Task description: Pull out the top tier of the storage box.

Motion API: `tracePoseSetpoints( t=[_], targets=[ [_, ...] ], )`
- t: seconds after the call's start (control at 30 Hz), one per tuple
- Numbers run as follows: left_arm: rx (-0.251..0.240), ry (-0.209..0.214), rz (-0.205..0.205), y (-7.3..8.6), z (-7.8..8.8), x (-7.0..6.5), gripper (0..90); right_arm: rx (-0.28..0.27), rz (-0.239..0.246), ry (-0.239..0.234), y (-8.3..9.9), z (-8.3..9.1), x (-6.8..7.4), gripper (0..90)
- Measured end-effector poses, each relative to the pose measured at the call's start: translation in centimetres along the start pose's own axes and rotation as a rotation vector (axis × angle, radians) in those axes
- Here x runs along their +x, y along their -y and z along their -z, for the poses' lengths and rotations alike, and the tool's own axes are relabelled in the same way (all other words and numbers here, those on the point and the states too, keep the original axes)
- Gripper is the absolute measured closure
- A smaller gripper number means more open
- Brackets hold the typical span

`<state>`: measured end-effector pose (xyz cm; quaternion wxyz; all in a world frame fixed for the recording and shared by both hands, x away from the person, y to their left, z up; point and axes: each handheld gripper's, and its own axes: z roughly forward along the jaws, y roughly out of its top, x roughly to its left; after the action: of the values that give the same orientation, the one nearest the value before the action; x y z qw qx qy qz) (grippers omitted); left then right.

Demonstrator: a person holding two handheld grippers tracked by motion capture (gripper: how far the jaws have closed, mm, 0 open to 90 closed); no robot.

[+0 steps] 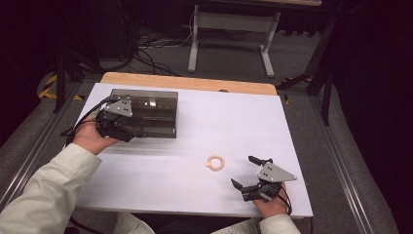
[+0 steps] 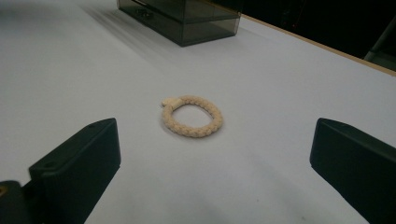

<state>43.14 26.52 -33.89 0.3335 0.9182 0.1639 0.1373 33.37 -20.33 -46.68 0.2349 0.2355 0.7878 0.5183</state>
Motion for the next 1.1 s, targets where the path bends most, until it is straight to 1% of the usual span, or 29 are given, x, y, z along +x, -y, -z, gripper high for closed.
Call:
tracePoseSetpoints(
  t=[0.07,0.1,0.13,0.23,0.27,0.37,0.47,0.5,0.57,0.7,0.73,0.77,0.93,1.03,1.1],
  targets=[
    [0.023,0.0,-0.02,-0.2,-0.2,0.1,45.2,0.001,0.0,0.0,0.0,0.0,0.0,2.2],
    [0.044,0.002,-0.034,-0.3,-0.4,0.2,45.3,0.0,-0.001,0.0,0.0,0.0,0.0,2.2],
    [0.044,0.002,-0.034,-0.3,-0.4,0.2,45.5,0.0,-0.001,0.0,0.0,0.0,0.0,2.2],
    [0.079,0.002,-0.056,-0.4,-0.7,0.4,46.6,0.0,-0.001,-0.001,0.0,0.0,0.0,2.2],
    [0.079,0.002,-0.056,-0.4,-0.7,0.4,46.9,0.0,-0.001,-0.001,0.0,0.0,0.0,2.2],
    [0.096,0.008,-0.076,-0.5,-0.9,0.7,47.8,0.001,-0.003,-0.002,0.0,0.0,0.0,2.3],
    [0.107,0.031,-0.101,-0.6,-1.1,1.1,48.0,0.001,-0.004,-0.003,0.0,0.0,0.0,2.3],
    [0.107,0.031,-0.101,-0.6,-1.1,1.1,48.0,0.001,-0.004,-0.003,0.0,0.0,0.0,2.3],
    [0.129,0.034,-0.115,-0.8,-1.2,1.2,48.7,0.0,-0.004,-0.003,0.0,0.0,0.0,2.3],
    [0.158,0.031,-0.135,-0.9,-1.4,1.4,51.1,0.002,-0.005,-0.004,0.0,0.0,-0.1,2.3],
    [0.158,0.031,-0.135,-0.9,-1.4,1.4,51.3,0.002,-0.005,-0.004,0.0,0.0,-0.1,2.3],
    [0.178,0.03,-0.134,-0.8,-1.6,1.6,51.6,0.002,-0.005,-0.004,0.0,0.0,-0.1,2.3],
    [0.203,0.028,-0.131,-0.6,-1.9,1.9,52.2,0.001,-0.005,-0.004,0.0,0.0,-0.1,2.3],
    [0.222,0.024,-0.139,-0.6,-2.0,1.9,53.1,0.002,-0.006,-0.005,0.0,0.0,-0.1,2.3],
    [0.223,0.029,-0.14,-0.6,-2.1,2.0,53.7,0.002,-0.006,-0.006,0.0,0.0,-0.1,2.5]
  ],
)
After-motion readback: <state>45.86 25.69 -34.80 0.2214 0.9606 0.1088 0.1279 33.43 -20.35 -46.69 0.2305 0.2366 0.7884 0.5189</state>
